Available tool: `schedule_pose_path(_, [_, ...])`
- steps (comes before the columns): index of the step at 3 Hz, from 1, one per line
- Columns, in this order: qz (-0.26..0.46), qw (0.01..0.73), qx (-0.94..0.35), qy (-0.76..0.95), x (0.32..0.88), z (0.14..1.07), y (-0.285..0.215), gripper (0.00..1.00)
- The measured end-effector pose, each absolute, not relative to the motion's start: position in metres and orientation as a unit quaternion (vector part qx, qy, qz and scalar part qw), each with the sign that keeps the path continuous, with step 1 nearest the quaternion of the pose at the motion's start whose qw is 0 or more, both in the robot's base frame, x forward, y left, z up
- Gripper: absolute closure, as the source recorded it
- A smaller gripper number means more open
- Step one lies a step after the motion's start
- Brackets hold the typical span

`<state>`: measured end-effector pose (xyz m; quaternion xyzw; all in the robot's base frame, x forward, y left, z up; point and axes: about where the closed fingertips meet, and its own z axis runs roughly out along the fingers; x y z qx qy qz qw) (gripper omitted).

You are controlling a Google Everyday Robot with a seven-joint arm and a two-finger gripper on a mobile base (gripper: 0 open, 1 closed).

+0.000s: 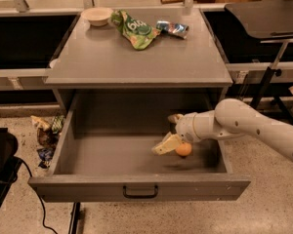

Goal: Place orange into top drawer

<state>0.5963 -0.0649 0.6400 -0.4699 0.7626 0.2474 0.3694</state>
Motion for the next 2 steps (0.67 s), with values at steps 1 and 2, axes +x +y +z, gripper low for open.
schedule_pose_path(1, [0.246,0.392,-0.470,0.752,0.594,0.664,-0.068,0.00])
schedule_pose_path(2, [0.222,0.438,-0.467,0.736,0.575,0.712,-0.087,0.00])
